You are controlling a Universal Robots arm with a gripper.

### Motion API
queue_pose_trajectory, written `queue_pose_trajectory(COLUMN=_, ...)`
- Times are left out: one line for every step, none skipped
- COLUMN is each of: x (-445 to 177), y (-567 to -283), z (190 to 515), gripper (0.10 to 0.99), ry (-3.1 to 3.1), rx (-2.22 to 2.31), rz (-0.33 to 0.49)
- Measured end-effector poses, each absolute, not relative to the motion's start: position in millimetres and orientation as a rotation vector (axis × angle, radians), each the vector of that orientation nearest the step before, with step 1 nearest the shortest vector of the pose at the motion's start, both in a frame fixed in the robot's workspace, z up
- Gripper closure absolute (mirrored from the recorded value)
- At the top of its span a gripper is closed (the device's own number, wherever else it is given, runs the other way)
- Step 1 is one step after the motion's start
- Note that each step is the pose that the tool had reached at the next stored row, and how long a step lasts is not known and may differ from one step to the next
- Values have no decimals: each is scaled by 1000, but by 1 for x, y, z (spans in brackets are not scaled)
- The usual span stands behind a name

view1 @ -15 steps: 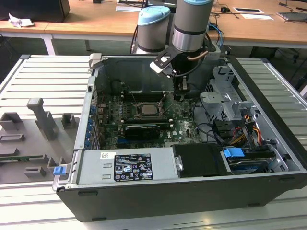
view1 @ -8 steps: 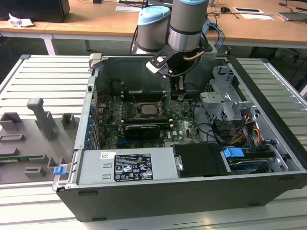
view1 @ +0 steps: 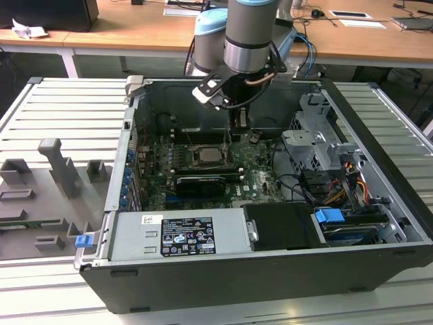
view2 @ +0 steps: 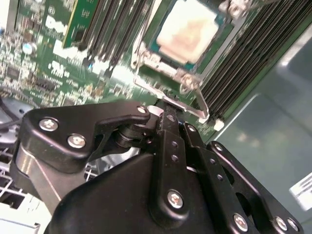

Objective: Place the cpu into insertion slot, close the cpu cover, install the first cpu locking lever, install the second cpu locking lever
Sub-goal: 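Close the cpu cover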

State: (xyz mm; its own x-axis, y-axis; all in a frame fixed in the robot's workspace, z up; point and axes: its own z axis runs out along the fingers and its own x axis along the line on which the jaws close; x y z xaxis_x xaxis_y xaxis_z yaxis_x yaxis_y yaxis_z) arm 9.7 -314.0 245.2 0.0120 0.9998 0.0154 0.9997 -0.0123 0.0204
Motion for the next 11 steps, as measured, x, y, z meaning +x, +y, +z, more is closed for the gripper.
queue_pose_trajectory(x=8, y=-314, z=245, gripper=980, ry=2205, rx=2232, rz=40)
queue_pose_trajectory(x=5, y=-314, z=244, gripper=980, ry=2205, rx=2232, rz=39)
queue_pose_trajectory(x=3, y=-314, z=241, gripper=980, ry=2205, rx=2232, rz=40)
queue_pose_trajectory(x=2, y=-314, z=239, gripper=980, ry=2205, rx=2232, rz=40)
queue_pose_trajectory(x=2, y=-314, z=238, gripper=980, ry=2205, rx=2232, rz=40)
queue_pose_trajectory(x=1, y=-314, z=236, gripper=980, ry=2205, rx=2232, rz=39)
queue_pose_trajectory(x=-1, y=-313, z=233, gripper=980, ry=2205, rx=2232, rz=39)
queue_pose_trajectory(x=-3, y=-313, z=233, gripper=980, ry=2205, rx=2232, rz=39)
queue_pose_trajectory(x=-5, y=-313, z=233, gripper=980, ry=2205, rx=2232, rz=39)
queue_pose_trajectory(x=-8, y=-313, z=232, gripper=980, ry=2205, rx=2232, rz=39)
queue_pose_trajectory(x=-15, y=-313, z=232, gripper=980, ry=2205, rx=2232, rz=39)
